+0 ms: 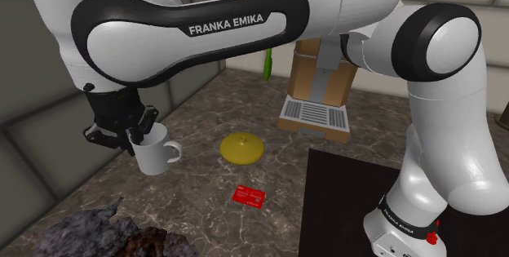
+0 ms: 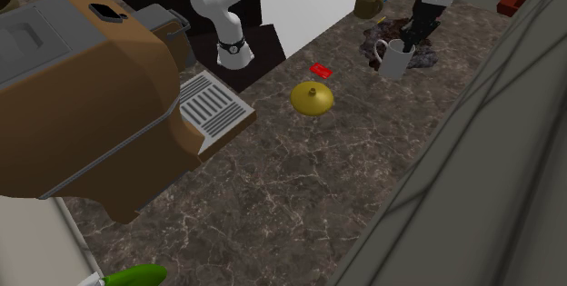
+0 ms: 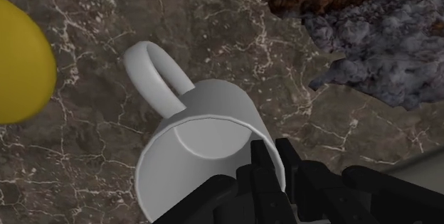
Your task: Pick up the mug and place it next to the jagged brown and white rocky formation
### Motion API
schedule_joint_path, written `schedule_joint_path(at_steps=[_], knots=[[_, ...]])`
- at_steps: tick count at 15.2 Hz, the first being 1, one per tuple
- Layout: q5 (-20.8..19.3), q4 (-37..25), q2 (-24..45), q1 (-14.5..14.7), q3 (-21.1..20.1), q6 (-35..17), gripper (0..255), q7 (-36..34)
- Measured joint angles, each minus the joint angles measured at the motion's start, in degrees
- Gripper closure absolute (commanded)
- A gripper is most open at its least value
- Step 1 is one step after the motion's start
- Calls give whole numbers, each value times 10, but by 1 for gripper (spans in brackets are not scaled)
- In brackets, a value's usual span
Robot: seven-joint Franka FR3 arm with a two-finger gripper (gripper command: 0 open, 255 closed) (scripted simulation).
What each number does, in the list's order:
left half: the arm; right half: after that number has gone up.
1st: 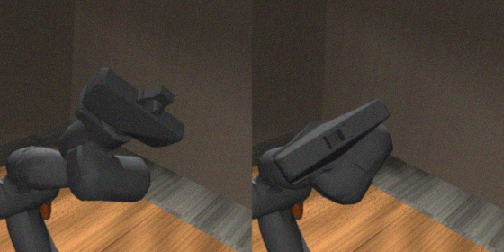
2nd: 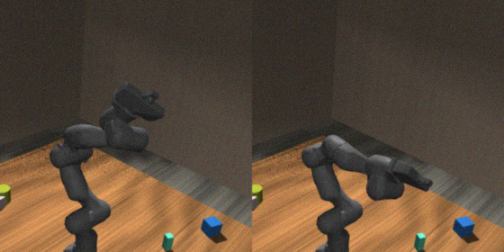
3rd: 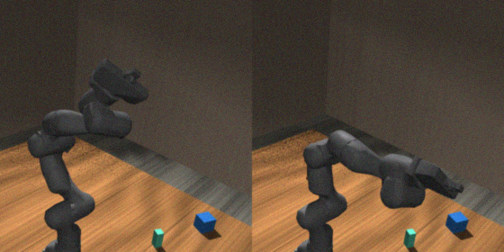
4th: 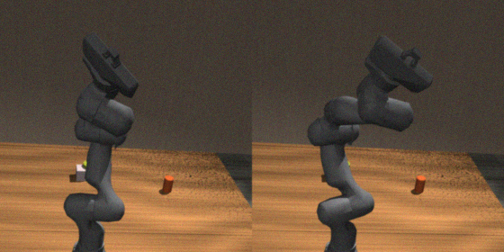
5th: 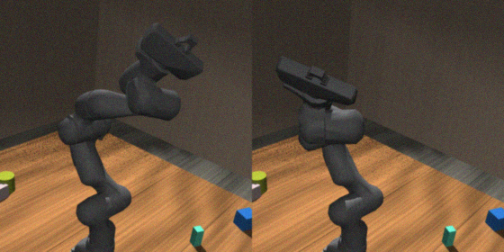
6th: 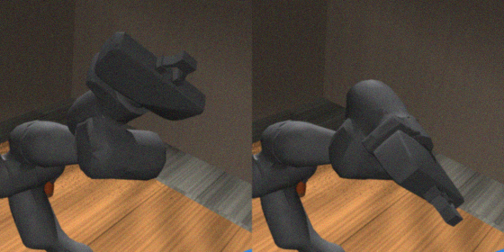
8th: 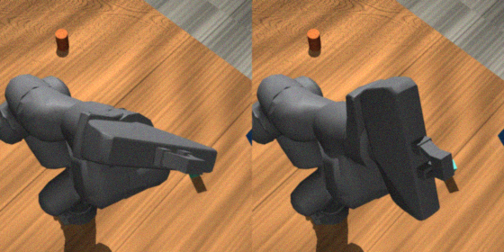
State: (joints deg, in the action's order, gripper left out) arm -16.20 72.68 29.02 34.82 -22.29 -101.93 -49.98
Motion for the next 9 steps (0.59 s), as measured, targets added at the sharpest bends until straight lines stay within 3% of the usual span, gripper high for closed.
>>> schedule_joint_path(at_steps=[9], knots=[[-5,62,5,-6,3,-66,255,-10]])
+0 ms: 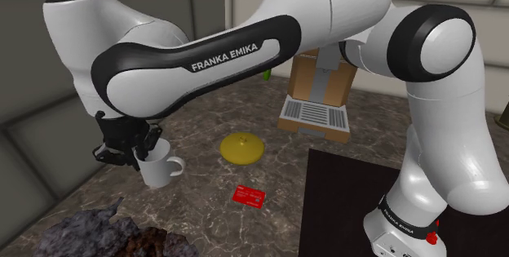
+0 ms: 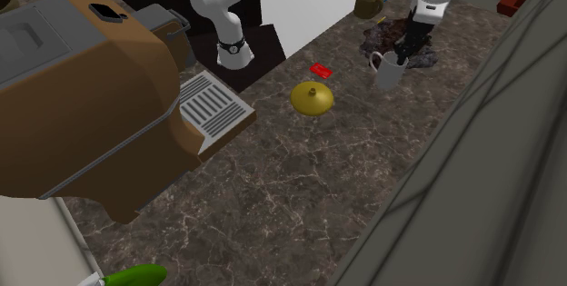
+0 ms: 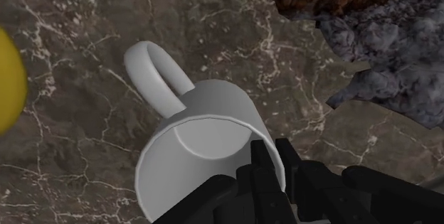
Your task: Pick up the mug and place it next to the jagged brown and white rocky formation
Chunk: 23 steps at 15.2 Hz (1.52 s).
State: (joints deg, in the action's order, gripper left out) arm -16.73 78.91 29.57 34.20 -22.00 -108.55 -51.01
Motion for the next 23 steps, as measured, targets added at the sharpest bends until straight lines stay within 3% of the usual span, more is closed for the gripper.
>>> schedule_joint_path(at_steps=[8,14,15,23], knots=[[-7,42,10,-4,4,-51,255,-8],[-8,45,12,-3,4,-56,255,-10],[-8,45,12,-3,4,-56,0,-10],[-4,33,4,-3,2,-37,0,-7]])
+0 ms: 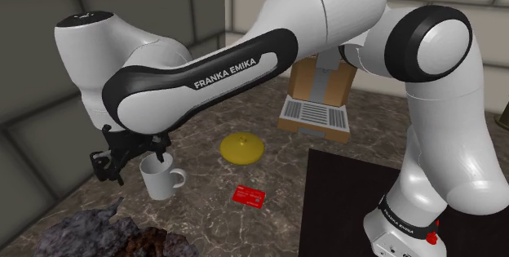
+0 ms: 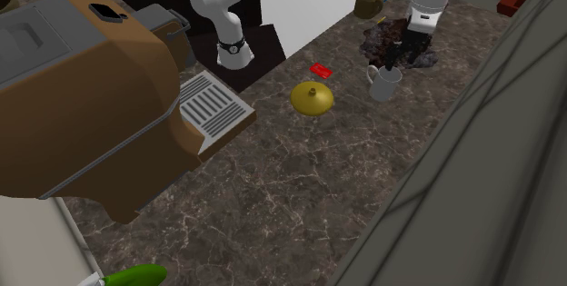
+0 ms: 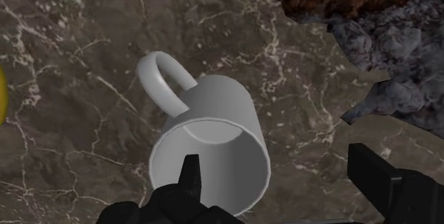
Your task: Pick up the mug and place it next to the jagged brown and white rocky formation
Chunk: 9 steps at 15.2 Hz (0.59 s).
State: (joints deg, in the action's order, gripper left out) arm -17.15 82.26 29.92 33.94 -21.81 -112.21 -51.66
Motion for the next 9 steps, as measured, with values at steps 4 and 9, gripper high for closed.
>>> schedule_joint_path(at_steps=[4,9], knots=[[6,-28,-11,3,-4,38,0,5],[6,-30,-12,3,-4,41,0,5]])
